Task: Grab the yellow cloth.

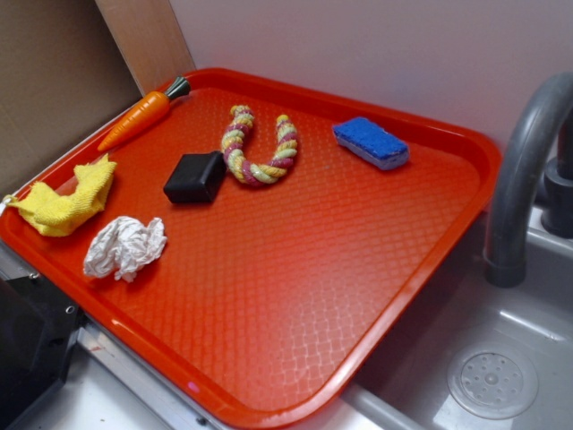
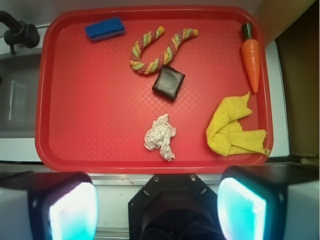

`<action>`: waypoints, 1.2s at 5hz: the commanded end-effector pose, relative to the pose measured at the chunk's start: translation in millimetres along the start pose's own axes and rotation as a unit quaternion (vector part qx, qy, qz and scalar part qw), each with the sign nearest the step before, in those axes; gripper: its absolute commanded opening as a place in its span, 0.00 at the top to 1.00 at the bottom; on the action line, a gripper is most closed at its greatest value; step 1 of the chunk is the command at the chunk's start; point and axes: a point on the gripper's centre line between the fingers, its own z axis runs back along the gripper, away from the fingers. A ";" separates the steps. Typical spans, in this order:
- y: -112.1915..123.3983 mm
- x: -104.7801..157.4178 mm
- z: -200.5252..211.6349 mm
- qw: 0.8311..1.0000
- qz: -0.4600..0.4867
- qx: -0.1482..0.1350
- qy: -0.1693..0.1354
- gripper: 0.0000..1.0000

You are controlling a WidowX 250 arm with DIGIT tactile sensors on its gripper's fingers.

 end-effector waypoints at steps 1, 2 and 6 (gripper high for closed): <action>0.0 0.0 0.0 1.000 0.000 0.000 0.000 0.00; 48.9 31.0 -42.6 0.999 -0.028 0.022 0.041 0.00; 118.8 6.5 -204.0 0.993 -0.093 0.023 0.069 0.00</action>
